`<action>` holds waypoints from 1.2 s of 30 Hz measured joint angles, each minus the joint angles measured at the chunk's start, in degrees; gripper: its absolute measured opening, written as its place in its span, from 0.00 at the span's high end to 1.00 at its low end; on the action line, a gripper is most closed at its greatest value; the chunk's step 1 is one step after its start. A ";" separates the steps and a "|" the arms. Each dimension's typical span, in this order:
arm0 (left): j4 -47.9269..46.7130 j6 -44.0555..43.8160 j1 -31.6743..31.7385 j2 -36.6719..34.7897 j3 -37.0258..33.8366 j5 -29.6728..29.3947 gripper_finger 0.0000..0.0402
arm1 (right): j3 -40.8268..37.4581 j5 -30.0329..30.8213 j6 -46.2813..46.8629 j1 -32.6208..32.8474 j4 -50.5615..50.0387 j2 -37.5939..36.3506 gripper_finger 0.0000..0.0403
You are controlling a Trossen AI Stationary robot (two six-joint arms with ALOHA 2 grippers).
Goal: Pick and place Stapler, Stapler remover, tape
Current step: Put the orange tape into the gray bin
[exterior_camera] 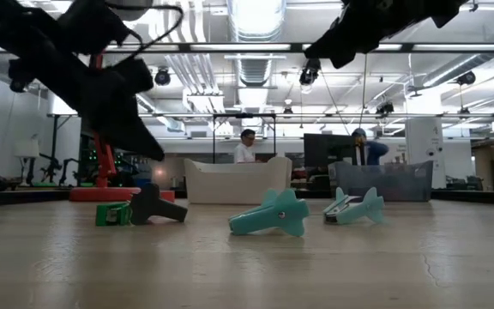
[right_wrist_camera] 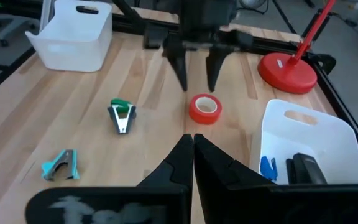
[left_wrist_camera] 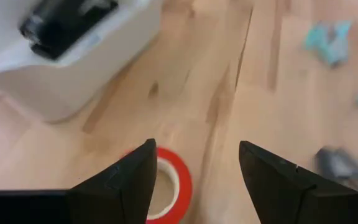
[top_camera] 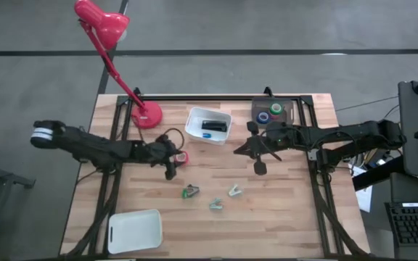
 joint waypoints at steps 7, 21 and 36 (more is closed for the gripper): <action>-1.85 2.07 -0.02 8.62 1.88 -6.65 0.43 | 0.00 0.01 0.39 0.00 0.20 0.00 0.98; -1.14 -0.23 -0.33 19.39 6.10 -6.29 0.47 | 0.00 0.04 0.04 0.00 0.72 0.00 0.98; -2.09 1.96 -0.30 20.59 9.80 -3.36 0.90 | -0.21 0.07 -0.22 0.00 0.26 0.07 0.98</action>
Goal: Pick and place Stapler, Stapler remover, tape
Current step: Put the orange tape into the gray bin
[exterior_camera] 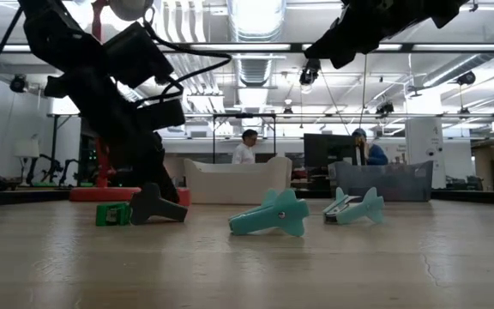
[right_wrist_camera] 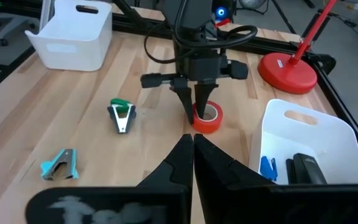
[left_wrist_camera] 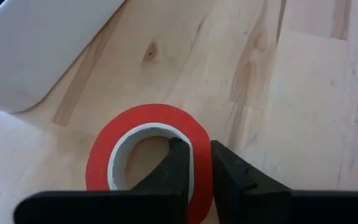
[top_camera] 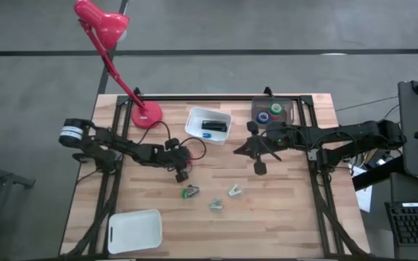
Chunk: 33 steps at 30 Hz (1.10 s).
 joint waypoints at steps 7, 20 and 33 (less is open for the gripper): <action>0.17 -0.53 -0.42 -2.35 1.25 4.29 0.90 | -0.07 0.00 -0.40 0.00 0.02 0.00 0.98; 26.28 8.23 -5.62 -8.31 2.97 7.53 0.88 | -1.36 0.01 3.59 0.00 4.95 1.15 0.98; 50.64 7.72 -5.60 -7.44 2.97 15.27 0.87 | -1.32 0.00 3.63 0.37 20.36 10.07 0.78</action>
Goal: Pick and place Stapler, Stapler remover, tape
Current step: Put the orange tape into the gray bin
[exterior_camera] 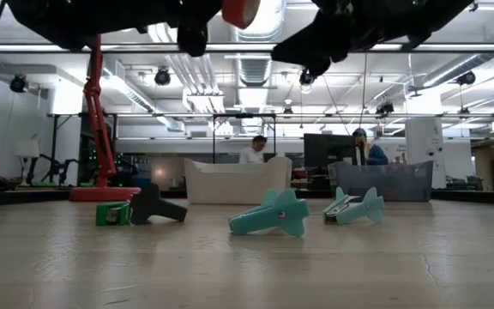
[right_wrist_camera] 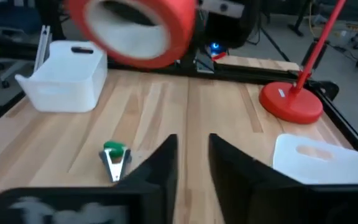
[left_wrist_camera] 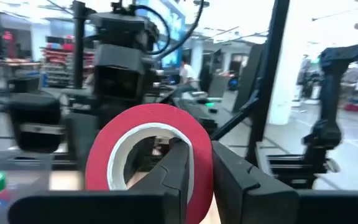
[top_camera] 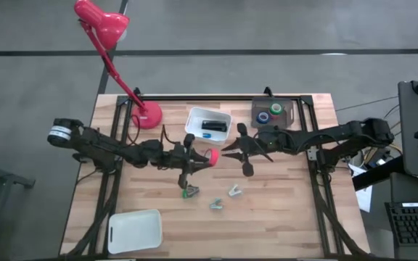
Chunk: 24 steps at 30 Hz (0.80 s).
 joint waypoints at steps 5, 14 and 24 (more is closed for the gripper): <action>0.92 -0.51 0.00 0.80 0.00 1.26 0.87 | 0.48 -0.02 1.56 0.02 6.21 2.07 0.60; 1.41 -0.73 0.00 1.07 0.00 1.26 0.87 | 0.51 -2.78 3.64 0.02 9.87 1.67 0.43; 1.82 -0.73 0.00 1.36 0.00 1.23 0.87 | 0.81 -2.80 4.09 0.02 15.70 5.31 0.38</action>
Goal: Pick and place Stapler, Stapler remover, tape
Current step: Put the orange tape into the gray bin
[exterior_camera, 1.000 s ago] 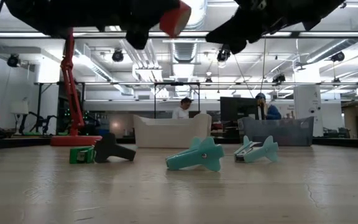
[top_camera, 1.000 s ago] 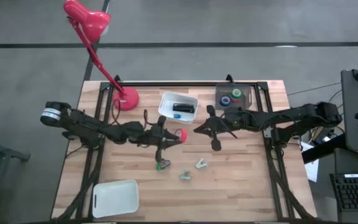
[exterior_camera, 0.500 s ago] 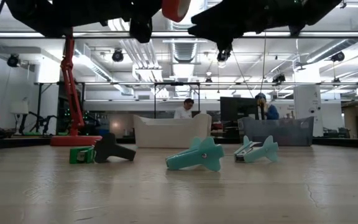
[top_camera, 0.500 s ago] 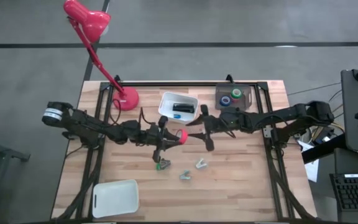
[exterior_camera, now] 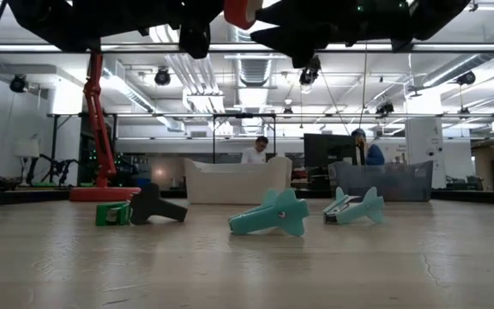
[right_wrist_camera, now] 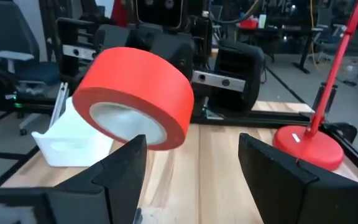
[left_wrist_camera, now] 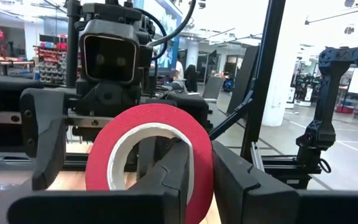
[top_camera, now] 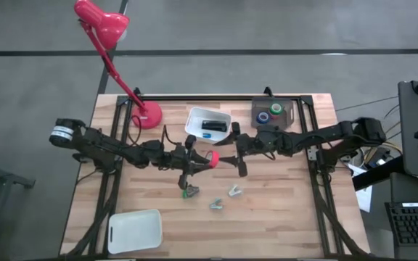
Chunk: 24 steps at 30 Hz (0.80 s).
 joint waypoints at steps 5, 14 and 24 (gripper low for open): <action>-0.12 0.00 0.01 0.00 0.00 -0.45 0.87 | 0.07 -2.35 0.23 0.00 4.51 2.11 0.41; -1.60 0.07 0.00 0.00 -0.04 -0.73 0.86 | 0.07 -2.78 0.49 0.00 6.45 2.50 0.50; -1.57 0.35 0.02 -0.02 -0.04 -1.01 0.83 | 0.07 -2.96 0.86 0.00 7.00 2.62 0.73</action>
